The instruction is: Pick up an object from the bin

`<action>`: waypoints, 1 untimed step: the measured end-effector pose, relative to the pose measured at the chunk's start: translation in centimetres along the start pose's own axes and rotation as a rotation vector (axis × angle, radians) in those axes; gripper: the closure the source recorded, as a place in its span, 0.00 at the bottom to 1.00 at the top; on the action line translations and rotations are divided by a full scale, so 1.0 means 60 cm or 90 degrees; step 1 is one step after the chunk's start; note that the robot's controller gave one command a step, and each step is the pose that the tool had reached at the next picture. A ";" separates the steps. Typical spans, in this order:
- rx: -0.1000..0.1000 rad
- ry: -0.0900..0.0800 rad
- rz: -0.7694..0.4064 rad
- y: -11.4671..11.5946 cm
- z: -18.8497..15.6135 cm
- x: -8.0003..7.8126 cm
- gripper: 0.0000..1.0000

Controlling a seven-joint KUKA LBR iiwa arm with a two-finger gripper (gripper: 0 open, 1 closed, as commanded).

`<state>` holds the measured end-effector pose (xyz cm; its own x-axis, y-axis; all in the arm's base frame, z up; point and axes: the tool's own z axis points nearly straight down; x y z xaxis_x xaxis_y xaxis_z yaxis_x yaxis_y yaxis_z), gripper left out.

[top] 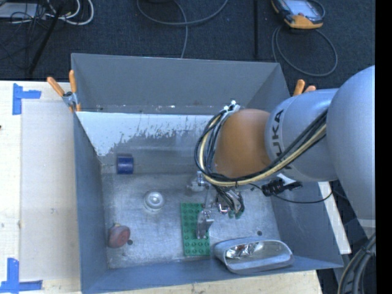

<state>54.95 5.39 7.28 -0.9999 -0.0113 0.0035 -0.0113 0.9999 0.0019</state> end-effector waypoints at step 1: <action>0.000 0.002 0.000 0.000 -0.005 0.000 1.00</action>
Offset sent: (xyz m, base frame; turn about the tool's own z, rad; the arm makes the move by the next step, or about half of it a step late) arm 0.0000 0.0000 0.0000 0.0000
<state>54.95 5.41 7.59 -0.9999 -0.0108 0.0067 -0.0108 0.9999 0.0018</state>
